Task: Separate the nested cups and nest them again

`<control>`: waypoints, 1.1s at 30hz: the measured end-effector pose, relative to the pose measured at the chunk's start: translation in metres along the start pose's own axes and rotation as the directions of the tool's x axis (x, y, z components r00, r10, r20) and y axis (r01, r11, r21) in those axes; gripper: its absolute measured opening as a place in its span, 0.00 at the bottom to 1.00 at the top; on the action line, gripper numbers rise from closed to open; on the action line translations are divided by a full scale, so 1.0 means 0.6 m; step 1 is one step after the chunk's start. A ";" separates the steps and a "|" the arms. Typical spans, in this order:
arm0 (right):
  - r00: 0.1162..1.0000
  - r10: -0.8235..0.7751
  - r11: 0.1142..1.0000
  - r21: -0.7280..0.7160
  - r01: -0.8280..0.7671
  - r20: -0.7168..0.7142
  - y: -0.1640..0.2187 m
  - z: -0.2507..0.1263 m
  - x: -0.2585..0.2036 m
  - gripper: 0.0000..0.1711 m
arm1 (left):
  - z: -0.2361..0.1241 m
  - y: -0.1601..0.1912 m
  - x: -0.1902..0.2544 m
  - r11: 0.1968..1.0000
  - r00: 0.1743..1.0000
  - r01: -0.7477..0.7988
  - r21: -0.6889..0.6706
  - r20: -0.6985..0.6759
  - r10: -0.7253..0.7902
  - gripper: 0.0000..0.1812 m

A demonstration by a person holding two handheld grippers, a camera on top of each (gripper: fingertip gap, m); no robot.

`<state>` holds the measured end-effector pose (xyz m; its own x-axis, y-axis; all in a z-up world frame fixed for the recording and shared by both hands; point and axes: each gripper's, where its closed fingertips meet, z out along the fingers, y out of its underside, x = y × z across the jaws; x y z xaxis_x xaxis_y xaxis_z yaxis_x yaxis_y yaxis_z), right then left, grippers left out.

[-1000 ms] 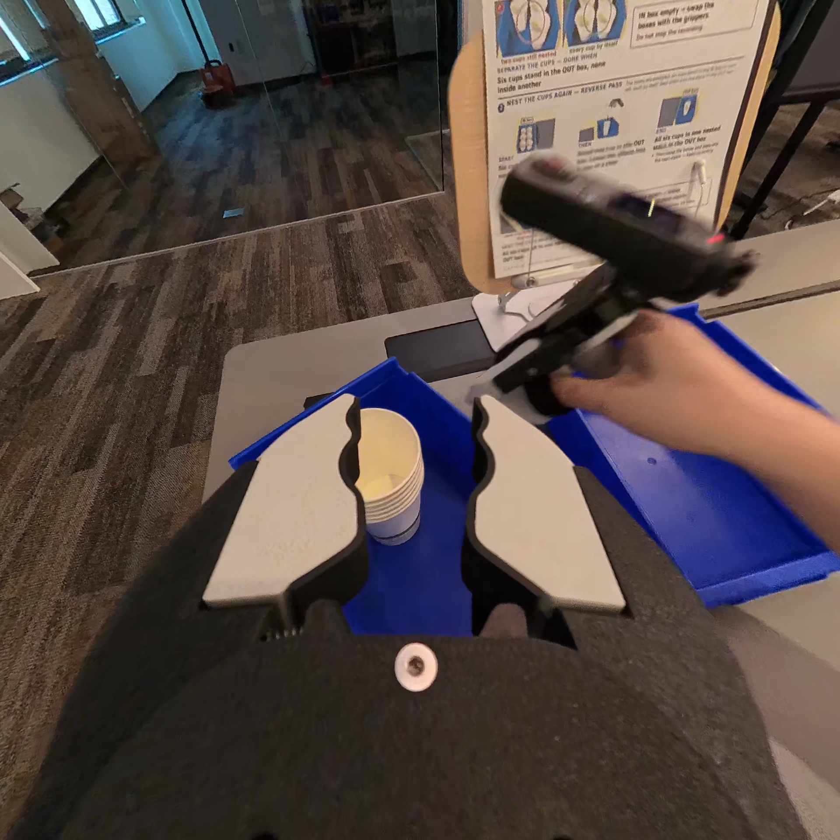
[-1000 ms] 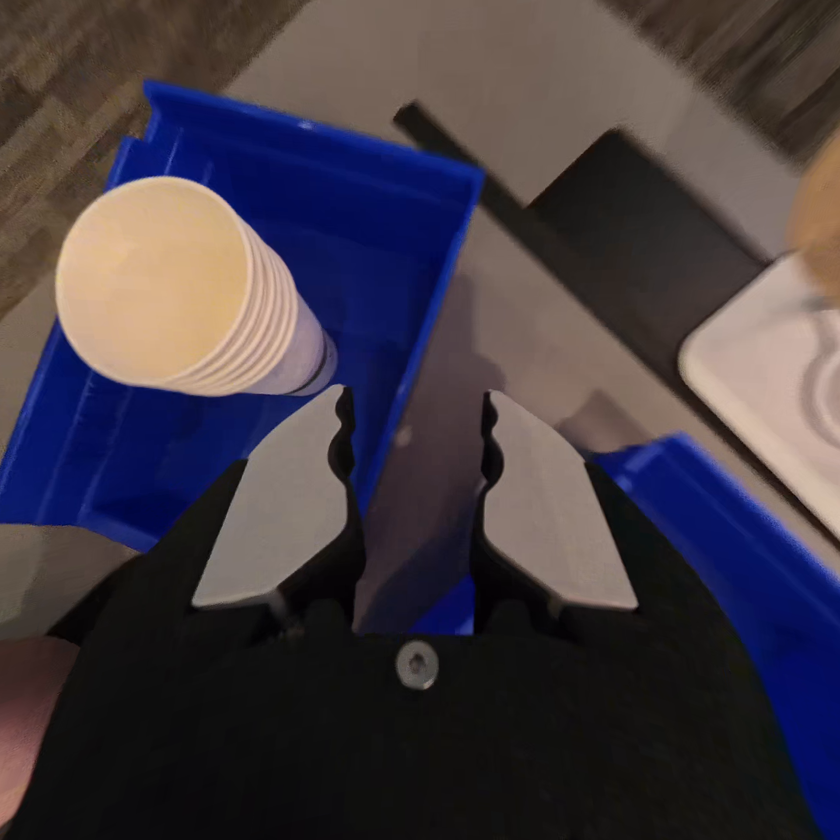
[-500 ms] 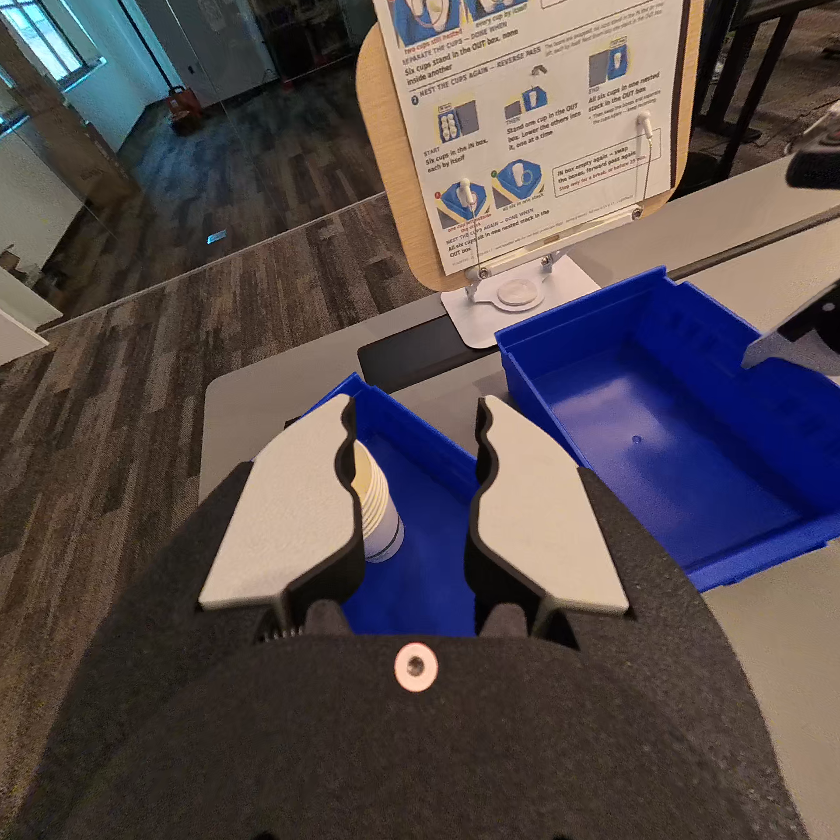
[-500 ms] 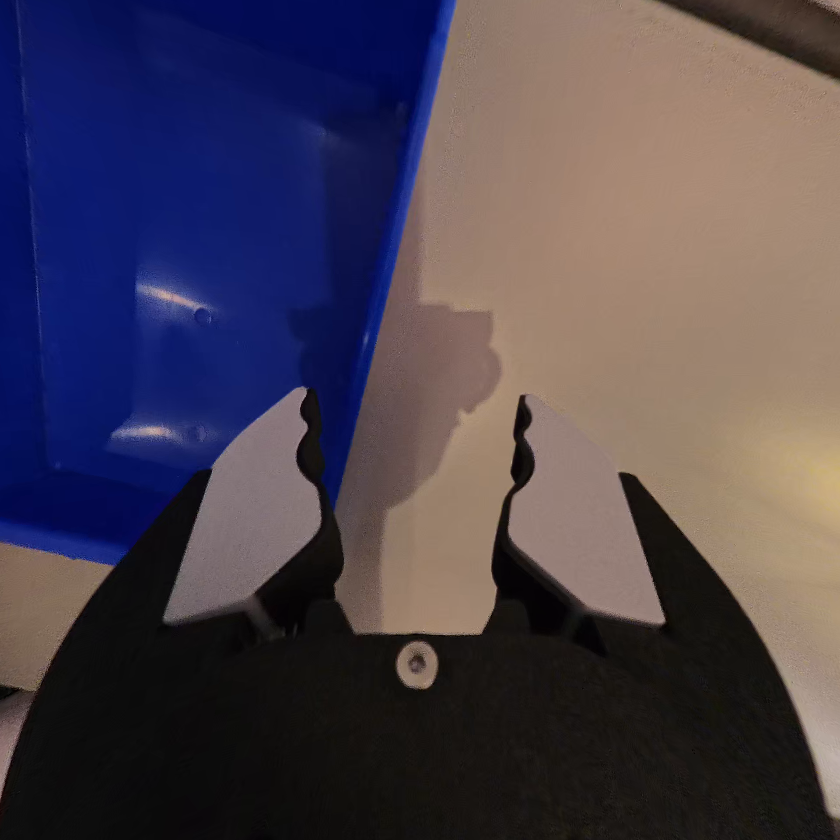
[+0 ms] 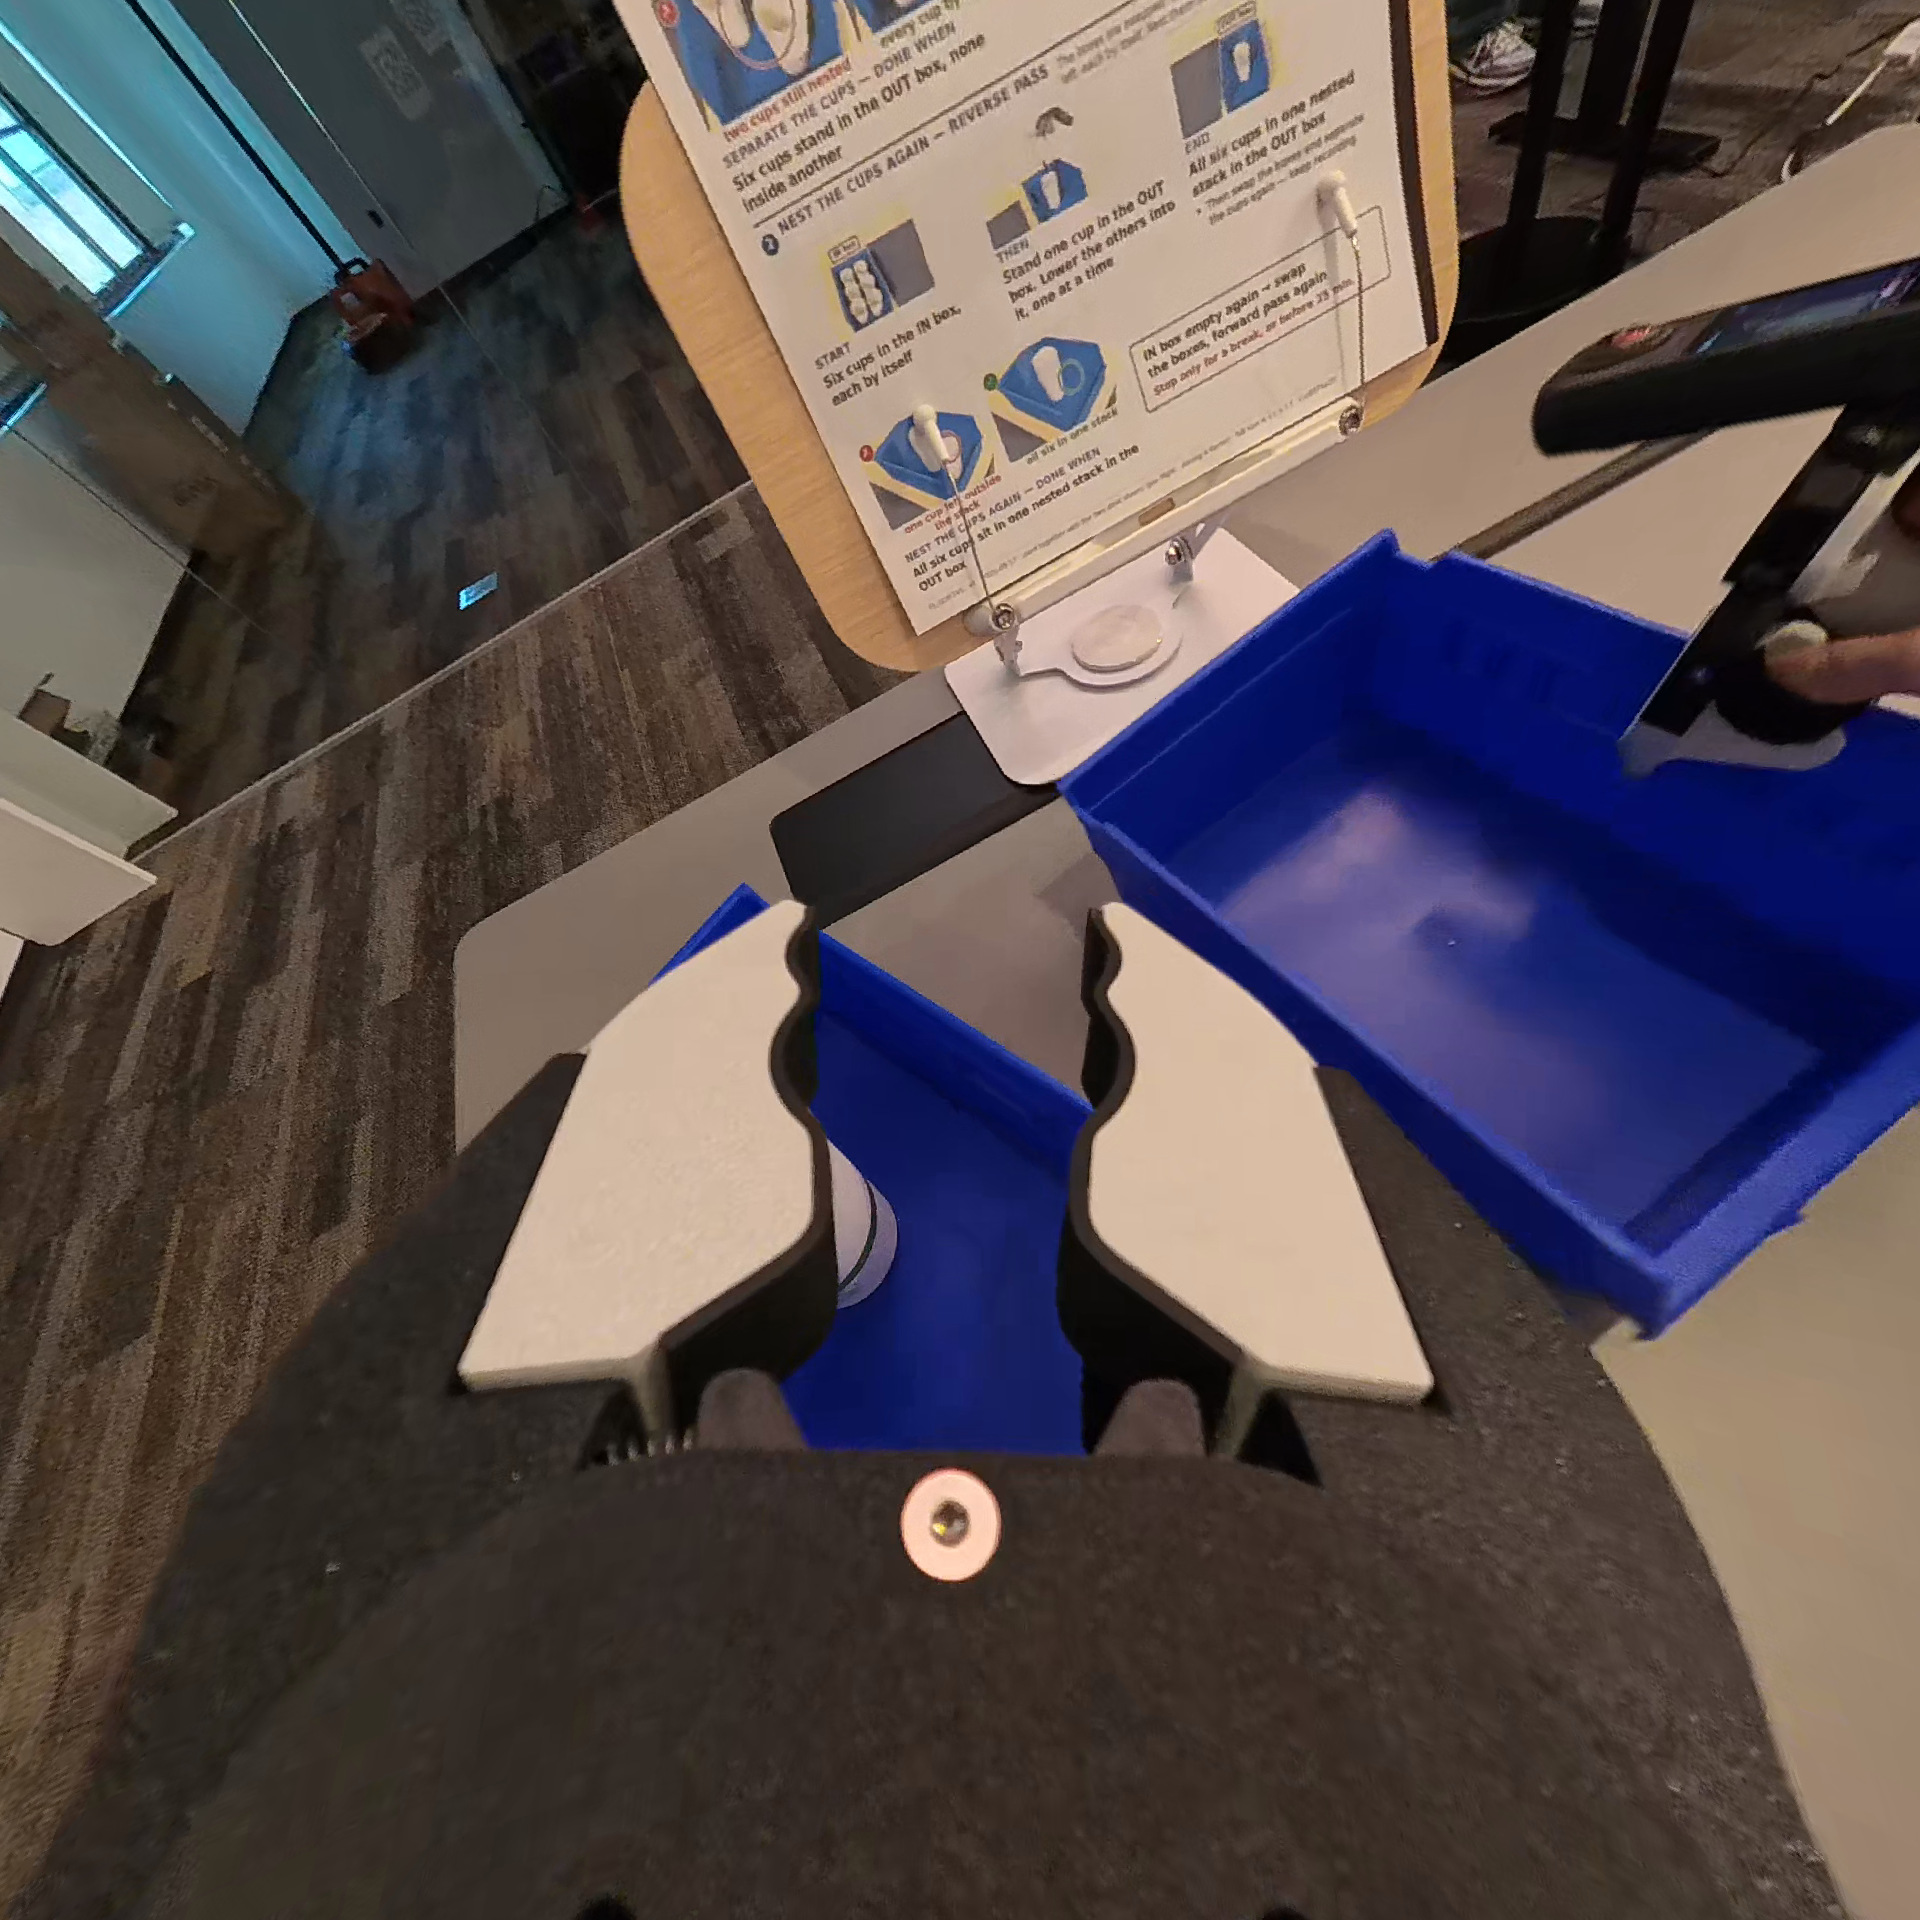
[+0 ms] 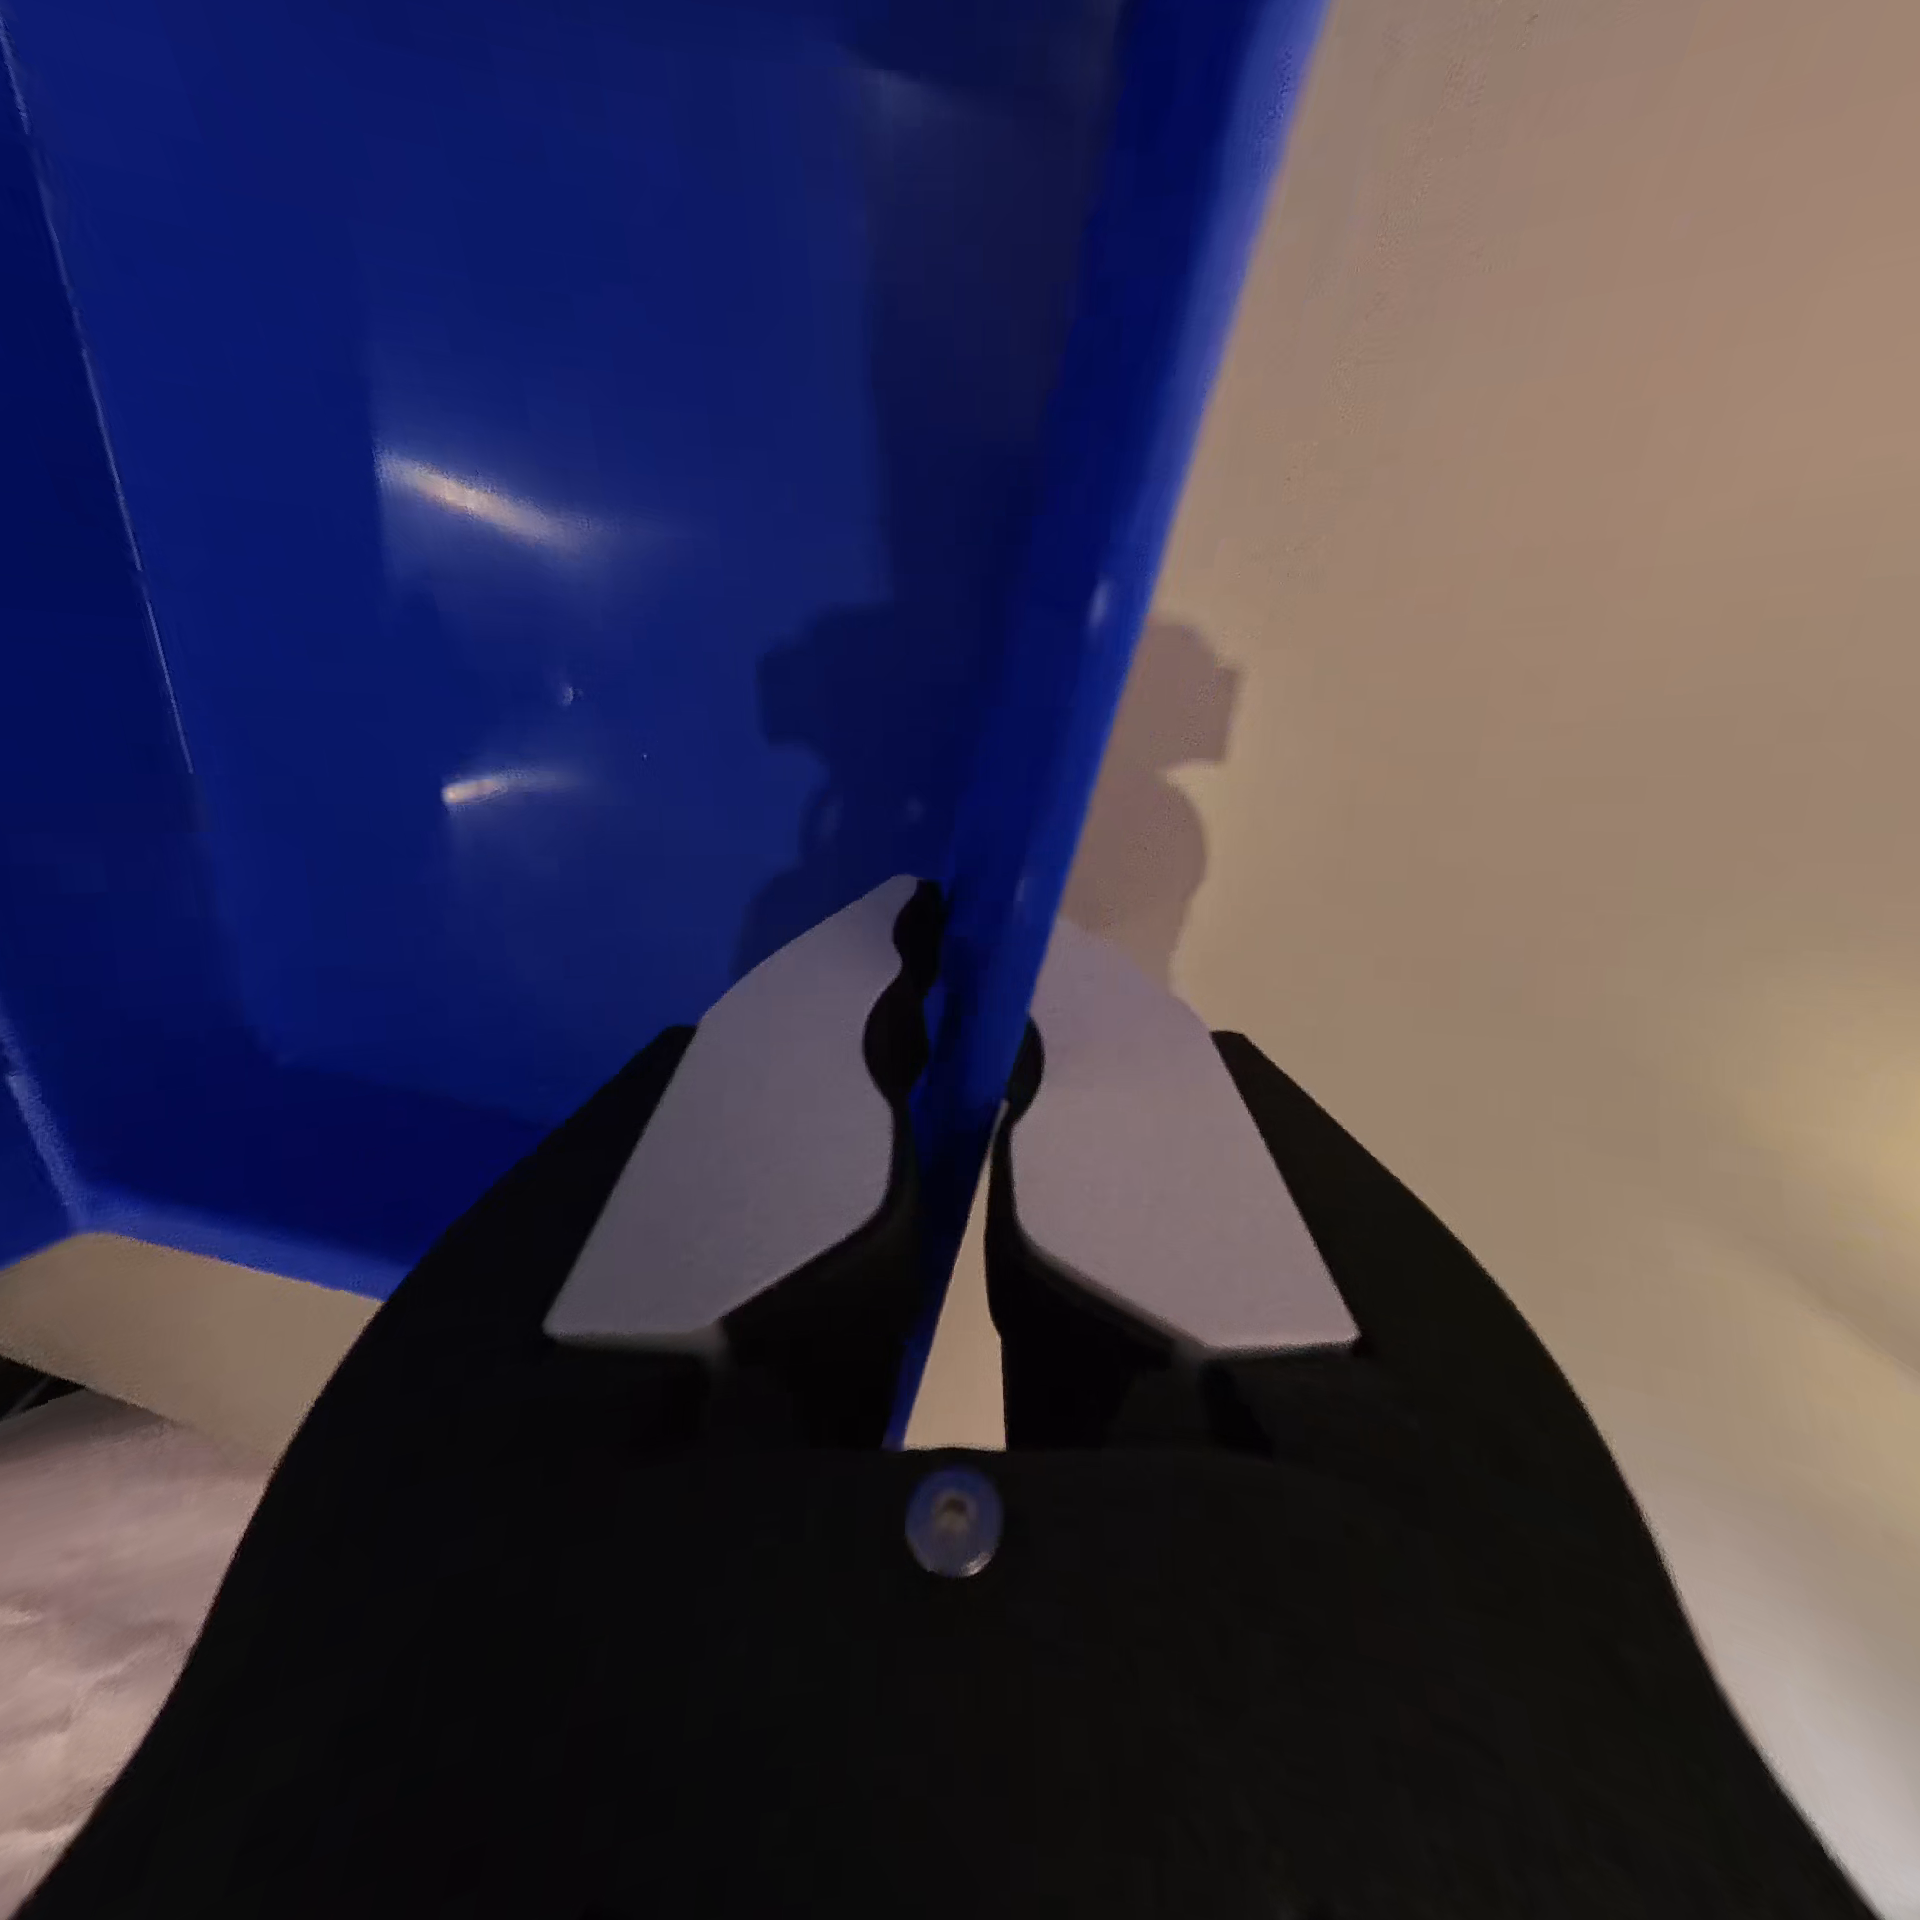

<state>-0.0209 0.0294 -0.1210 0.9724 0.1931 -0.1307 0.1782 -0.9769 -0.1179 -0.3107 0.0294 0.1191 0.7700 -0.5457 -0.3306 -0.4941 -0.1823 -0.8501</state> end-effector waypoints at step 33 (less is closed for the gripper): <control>0.938 0.347 0.919 0.198 -0.342 0.009 0.262 -0.087 0.490 0.04 | -0.003 -0.034 -0.033 0.994 0.989 0.047 0.101 0.135 -0.061 0.21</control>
<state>0.3010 -0.0724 -0.1264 0.9725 -0.1572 -0.1720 -0.1986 -0.9453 -0.2588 -0.3164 0.0425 0.1438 0.8462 -0.4178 -0.3307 -0.4140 -0.1248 -0.9017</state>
